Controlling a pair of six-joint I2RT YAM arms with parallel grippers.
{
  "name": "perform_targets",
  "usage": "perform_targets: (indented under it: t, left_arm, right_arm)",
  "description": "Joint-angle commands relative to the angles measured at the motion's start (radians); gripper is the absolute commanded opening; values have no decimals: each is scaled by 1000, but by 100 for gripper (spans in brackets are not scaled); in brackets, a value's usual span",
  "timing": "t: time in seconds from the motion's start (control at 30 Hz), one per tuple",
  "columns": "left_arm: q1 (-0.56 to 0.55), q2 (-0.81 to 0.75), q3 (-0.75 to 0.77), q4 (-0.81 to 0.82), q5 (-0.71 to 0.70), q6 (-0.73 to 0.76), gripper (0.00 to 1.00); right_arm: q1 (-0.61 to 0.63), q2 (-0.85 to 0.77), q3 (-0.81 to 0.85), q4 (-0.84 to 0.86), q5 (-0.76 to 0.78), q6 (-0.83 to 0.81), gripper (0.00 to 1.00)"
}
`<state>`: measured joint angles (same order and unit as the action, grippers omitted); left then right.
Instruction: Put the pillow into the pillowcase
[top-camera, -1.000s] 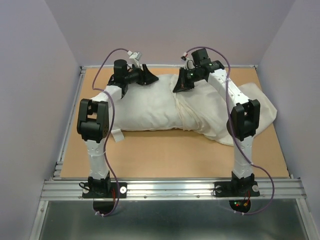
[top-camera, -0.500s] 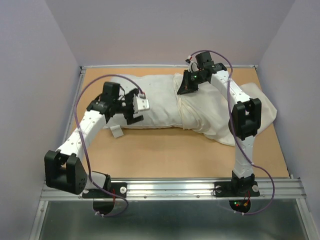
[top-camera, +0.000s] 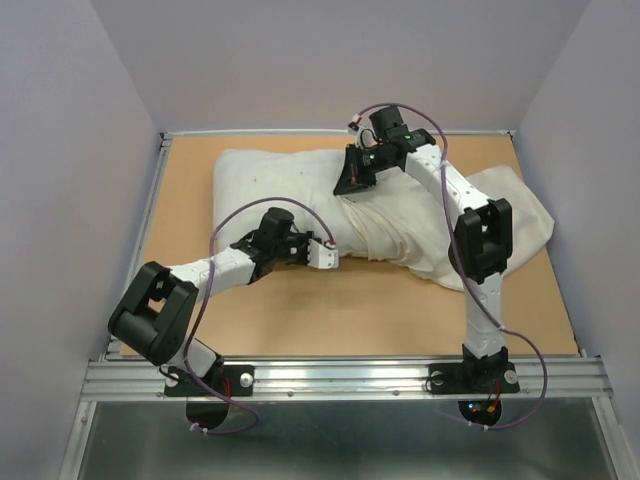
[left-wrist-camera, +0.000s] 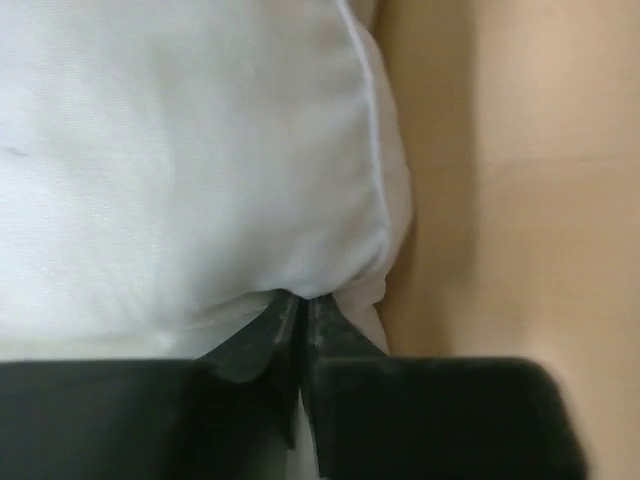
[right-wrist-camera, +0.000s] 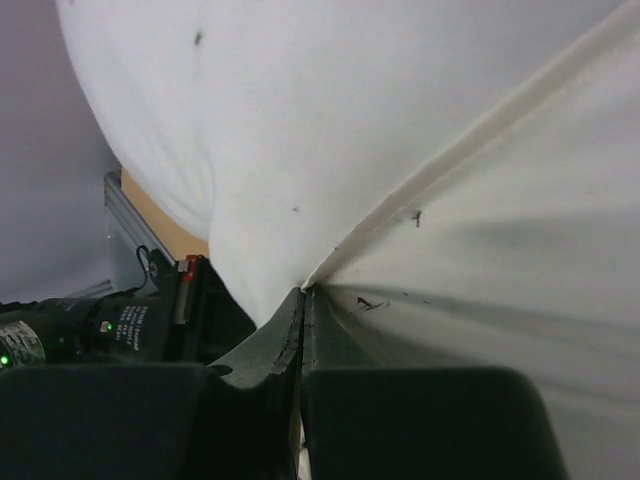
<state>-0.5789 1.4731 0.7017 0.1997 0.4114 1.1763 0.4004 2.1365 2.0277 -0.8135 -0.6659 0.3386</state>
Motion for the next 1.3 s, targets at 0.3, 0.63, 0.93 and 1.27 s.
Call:
perform_targets:
  t: [0.3,0.63,0.93,1.27]
  left_arm:
    - [-42,-4,308,58,220,-426,0]
    - [8,68,501,-49,342,-679,0]
    - [70,138,671,-114,417,-817,0]
    - [85,138,728,-175,405,-830,0]
  right_arm:
    - [-60,-57,217,90,21,45,66]
    - [-109,-641,-389,39,621,-403,45]
    - [-109,-650,-725,286,514,-359,45]
    - [-109,-512,-718,445,646,-351,60]
